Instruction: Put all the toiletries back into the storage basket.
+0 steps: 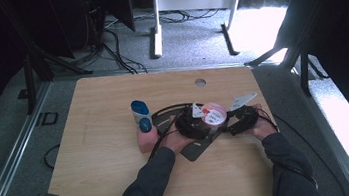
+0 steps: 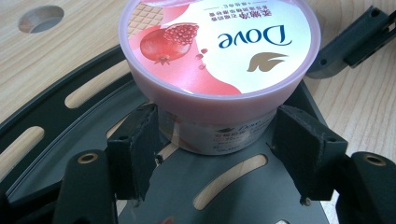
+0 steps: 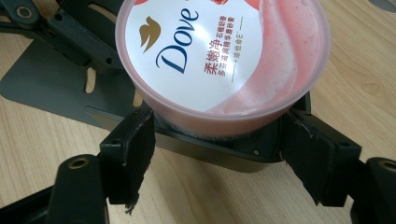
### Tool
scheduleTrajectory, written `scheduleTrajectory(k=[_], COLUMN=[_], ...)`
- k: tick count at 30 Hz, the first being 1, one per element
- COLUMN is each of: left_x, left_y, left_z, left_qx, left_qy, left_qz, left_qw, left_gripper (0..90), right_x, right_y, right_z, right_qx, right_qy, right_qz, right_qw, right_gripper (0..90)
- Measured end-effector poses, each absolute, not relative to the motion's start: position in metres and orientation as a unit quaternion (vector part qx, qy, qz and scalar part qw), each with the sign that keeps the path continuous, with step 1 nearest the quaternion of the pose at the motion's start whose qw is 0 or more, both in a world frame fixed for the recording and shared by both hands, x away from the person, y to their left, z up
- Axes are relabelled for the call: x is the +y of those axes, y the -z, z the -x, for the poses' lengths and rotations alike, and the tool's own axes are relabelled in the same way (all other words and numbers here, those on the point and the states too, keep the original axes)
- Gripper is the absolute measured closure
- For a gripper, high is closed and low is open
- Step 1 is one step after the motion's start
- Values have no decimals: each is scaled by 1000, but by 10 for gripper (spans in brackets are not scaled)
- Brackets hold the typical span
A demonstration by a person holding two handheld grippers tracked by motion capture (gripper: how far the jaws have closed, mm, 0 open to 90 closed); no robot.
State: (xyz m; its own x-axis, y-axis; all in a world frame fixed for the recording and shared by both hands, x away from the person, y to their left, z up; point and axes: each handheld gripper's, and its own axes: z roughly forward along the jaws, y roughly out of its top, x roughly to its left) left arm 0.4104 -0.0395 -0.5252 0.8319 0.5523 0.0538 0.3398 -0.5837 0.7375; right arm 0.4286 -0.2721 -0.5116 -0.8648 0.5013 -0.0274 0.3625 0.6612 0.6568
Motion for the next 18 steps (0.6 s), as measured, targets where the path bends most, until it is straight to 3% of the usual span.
scheduleTrajectory(k=[18], left_x=[-40], left_y=[525], left_z=[-411], left_qx=[249], left_qy=[-135], left_qz=[-881], left_qw=[379], left_gripper=[352], right_x=[-277], right_y=[512], right_z=[-425], right_qx=[901], right_qy=[-342], right_qz=[-242], right_qw=[108], right_gripper=[300])
